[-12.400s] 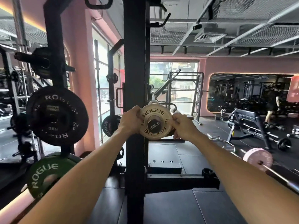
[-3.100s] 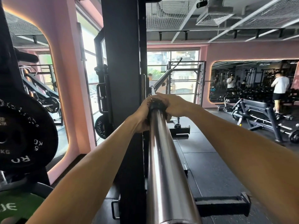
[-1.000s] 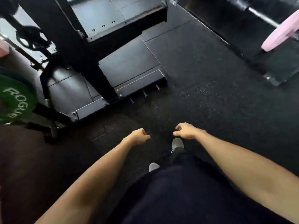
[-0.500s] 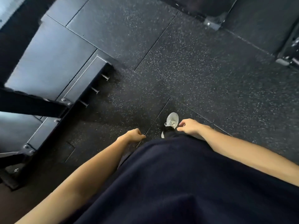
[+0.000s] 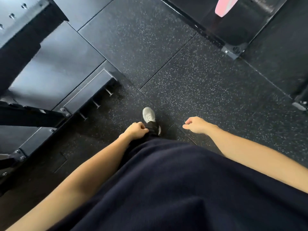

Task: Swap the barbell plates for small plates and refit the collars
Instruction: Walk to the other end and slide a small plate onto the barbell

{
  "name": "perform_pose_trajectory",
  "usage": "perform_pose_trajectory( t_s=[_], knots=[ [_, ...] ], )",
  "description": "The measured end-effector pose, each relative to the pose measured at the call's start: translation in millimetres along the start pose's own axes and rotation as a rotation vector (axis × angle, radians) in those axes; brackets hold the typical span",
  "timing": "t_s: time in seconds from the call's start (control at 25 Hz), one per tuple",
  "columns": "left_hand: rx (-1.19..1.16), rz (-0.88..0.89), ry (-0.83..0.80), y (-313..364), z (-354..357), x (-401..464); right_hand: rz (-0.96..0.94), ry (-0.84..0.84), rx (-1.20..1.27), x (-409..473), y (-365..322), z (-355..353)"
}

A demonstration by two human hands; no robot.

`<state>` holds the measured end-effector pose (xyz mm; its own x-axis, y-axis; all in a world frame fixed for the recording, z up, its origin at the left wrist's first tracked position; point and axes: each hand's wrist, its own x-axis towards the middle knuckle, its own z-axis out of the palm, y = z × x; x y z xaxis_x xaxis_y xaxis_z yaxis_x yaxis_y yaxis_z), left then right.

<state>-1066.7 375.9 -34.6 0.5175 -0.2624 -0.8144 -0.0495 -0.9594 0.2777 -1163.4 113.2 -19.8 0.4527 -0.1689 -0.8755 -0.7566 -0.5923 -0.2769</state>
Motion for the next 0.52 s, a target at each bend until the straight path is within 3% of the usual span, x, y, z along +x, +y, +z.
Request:
perform_pose_trajectory(
  t_s=[0.12, 0.24, 0.52],
  knots=[
    [-0.113, -0.062, -0.053, 15.0, -39.2, 47.9, -0.028, -0.044, -0.066, 42.7, -37.2, -39.7],
    [-0.142, -0.057, -0.057, 38.7, -122.1, 107.4, -0.023, -0.054, -0.126, 91.8, -87.2, -105.5],
    [-0.099, -0.064, -0.039, 63.7, -305.7, 208.4, -0.053, 0.128, -0.004, 182.9, -221.5, -268.2]
  ],
)
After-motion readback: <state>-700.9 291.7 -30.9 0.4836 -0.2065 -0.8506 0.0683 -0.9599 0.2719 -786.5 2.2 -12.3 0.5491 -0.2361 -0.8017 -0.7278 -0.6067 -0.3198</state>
